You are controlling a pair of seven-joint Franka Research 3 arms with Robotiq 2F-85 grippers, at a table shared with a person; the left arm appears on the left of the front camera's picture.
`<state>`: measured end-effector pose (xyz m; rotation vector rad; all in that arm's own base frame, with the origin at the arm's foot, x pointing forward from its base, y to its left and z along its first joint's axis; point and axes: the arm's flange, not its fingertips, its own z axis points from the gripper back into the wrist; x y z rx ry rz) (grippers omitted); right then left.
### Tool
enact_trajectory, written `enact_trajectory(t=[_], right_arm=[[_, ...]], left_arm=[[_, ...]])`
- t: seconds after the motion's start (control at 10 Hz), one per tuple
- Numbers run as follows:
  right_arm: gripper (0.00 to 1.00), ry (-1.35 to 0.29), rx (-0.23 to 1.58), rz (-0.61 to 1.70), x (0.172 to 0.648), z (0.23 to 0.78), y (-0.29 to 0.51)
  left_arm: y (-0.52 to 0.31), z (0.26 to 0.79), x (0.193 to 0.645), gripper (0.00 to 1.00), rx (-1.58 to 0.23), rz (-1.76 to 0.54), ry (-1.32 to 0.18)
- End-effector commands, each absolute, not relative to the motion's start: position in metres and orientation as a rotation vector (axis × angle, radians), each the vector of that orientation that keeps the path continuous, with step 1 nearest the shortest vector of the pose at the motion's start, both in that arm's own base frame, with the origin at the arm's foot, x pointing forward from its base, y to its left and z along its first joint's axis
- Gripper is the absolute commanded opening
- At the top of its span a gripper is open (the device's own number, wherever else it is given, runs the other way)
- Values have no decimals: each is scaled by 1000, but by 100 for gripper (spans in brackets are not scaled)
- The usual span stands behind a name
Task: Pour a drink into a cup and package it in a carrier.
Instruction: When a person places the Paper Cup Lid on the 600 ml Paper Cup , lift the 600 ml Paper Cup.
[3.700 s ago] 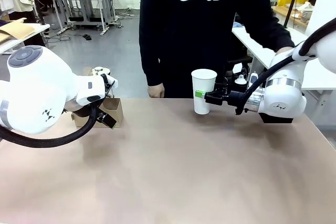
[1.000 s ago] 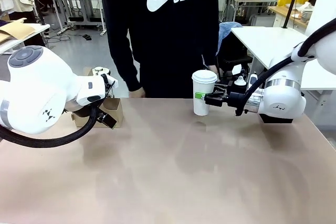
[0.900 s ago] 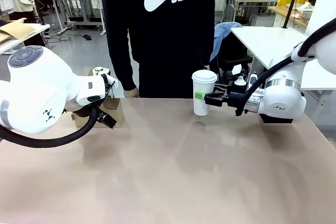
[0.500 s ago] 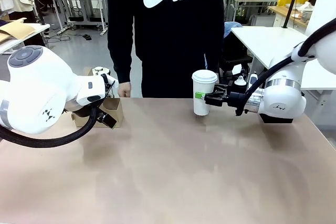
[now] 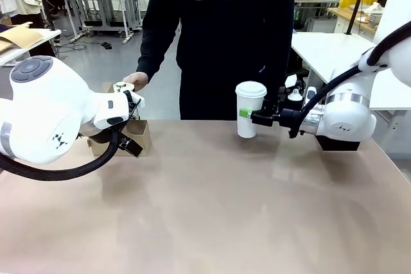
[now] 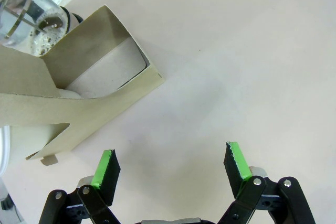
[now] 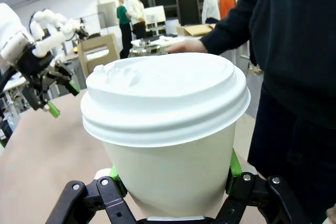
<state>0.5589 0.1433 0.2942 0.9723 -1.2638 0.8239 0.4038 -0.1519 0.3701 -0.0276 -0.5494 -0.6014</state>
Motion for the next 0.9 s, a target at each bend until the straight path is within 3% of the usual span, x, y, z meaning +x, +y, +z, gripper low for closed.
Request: enact_trajectory(t=[0.0,0.6,0.8], right_arm=[[80,-1218,985,832,558,347,144],[80,-1231,1025,823,496,500,129],[80,-1246,996,849,484,521,126]], left_arm=[[-152,370,404,100,-29,-601,-550],[-152,370,404,100,-29,-601,-550],[-152,370,404,100,-29,-601,-550]])
